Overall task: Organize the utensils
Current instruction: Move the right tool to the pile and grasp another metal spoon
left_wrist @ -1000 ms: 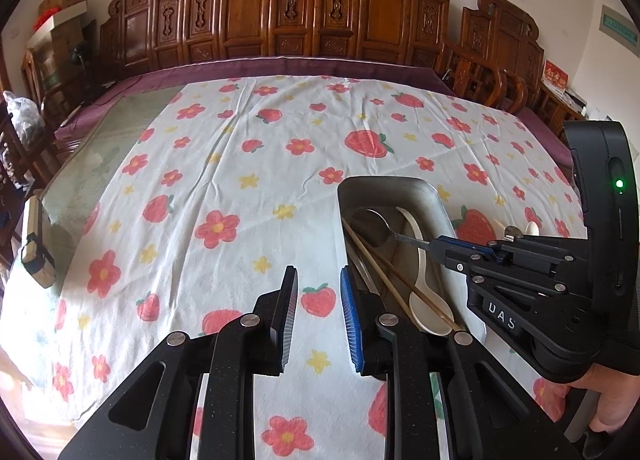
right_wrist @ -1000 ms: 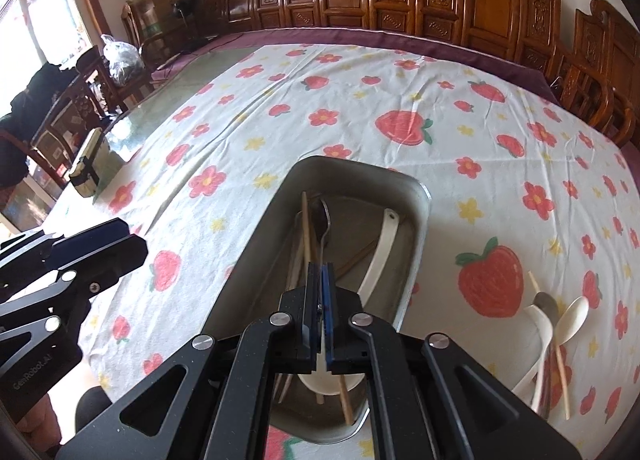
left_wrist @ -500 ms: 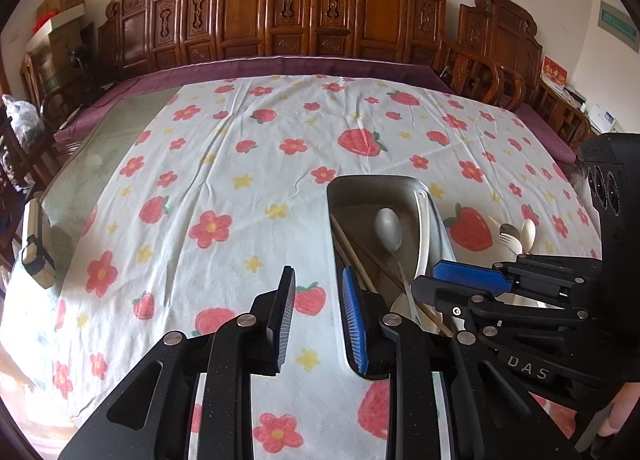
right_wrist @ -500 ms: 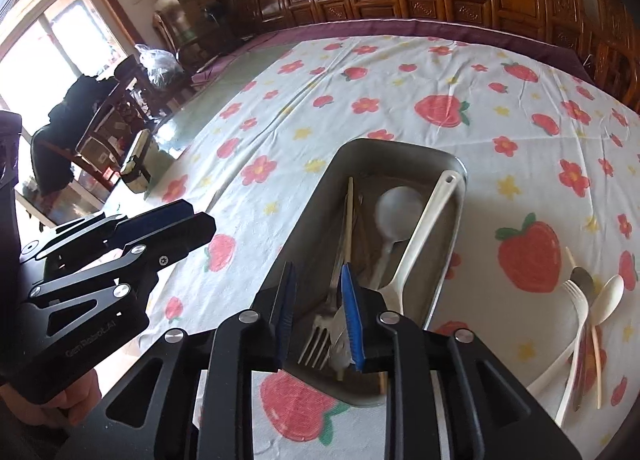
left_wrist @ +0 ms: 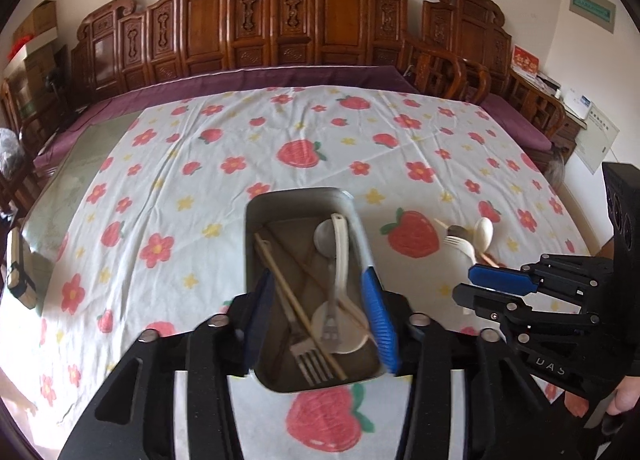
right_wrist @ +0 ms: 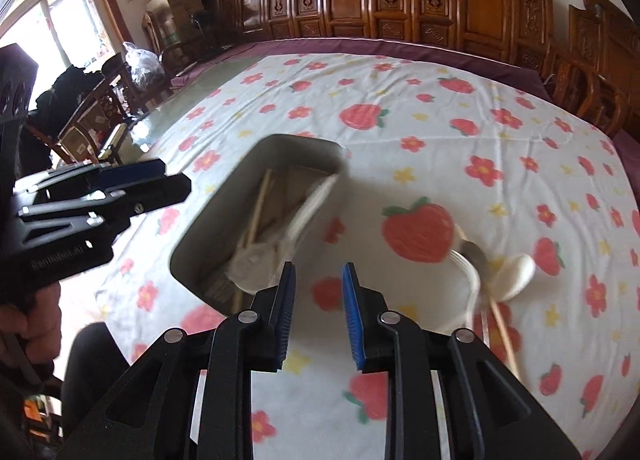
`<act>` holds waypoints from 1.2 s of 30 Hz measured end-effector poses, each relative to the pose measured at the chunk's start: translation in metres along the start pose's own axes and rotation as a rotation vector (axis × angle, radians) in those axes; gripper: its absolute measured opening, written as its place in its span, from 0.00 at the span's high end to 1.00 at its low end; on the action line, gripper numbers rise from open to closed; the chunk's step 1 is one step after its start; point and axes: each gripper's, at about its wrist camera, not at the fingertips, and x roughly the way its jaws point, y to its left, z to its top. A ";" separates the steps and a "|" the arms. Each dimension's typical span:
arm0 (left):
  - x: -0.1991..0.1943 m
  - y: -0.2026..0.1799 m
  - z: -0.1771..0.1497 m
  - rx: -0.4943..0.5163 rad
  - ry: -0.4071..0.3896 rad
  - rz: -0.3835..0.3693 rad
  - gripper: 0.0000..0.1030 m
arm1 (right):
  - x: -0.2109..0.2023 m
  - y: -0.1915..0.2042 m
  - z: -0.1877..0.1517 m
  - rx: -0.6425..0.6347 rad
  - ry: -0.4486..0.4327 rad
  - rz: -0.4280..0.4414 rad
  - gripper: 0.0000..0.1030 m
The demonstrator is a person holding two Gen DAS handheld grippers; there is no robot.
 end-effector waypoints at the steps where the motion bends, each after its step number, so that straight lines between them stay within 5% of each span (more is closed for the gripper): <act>1: 0.000 -0.006 0.001 0.006 -0.004 -0.002 0.44 | -0.004 -0.010 -0.007 0.008 0.004 -0.001 0.75; 4: 0.002 -0.024 0.002 0.020 -0.006 -0.023 0.42 | -0.013 -0.036 -0.024 0.045 0.011 -0.015 0.75; 7: 0.004 -0.040 0.001 0.032 -0.009 -0.047 0.29 | -0.018 -0.059 -0.041 0.068 0.019 -0.043 0.75; 16: 0.016 -0.076 -0.006 0.062 0.019 -0.084 0.24 | -0.012 -0.106 -0.065 0.079 0.058 -0.121 0.75; 20: 0.024 -0.086 -0.011 0.073 0.039 -0.093 0.23 | -0.001 -0.118 -0.067 0.095 0.081 -0.115 0.75; 26: 0.031 -0.089 -0.019 0.079 0.062 -0.094 0.23 | 0.028 -0.124 -0.063 0.072 0.139 -0.092 0.89; 36: 0.032 -0.090 -0.021 0.083 0.072 -0.087 0.23 | 0.057 -0.129 -0.046 0.037 0.190 -0.137 0.89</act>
